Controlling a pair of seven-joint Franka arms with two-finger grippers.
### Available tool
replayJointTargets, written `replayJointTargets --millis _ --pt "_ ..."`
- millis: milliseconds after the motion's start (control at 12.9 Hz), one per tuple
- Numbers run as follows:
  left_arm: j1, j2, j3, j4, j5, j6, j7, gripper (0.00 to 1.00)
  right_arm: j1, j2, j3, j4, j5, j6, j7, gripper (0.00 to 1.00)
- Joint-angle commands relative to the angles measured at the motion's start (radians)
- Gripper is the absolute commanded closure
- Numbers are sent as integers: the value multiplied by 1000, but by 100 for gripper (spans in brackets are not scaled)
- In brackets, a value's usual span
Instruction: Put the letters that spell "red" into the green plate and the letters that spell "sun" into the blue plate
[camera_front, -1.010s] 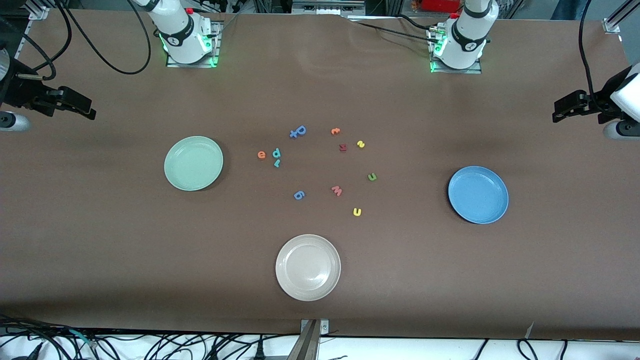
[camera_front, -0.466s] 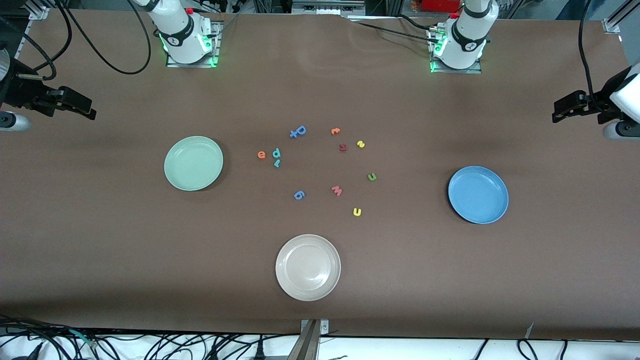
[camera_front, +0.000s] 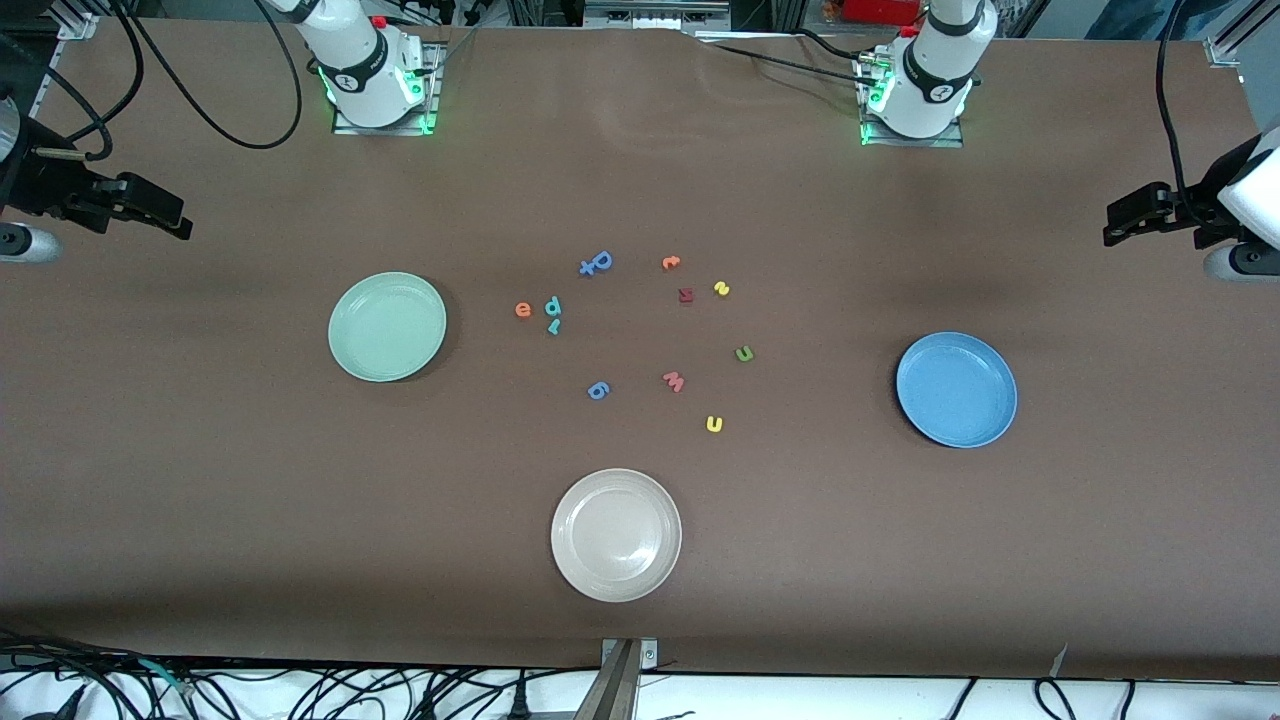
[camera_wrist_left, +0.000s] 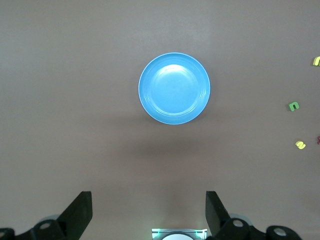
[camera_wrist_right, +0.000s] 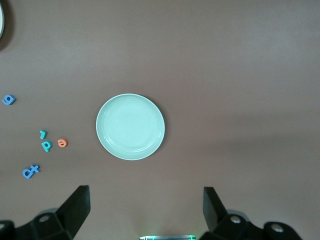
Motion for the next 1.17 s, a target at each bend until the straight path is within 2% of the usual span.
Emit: replayJointTargets --millis 0,1088 --pt "-5 -5 5 -7 -9 13 0 0 3 -3 -4 10 9 -13 -4 0" --pt "-6 -3 5 -7 -9 13 0 0 3 -4 -7 9 13 -16 -4 0"
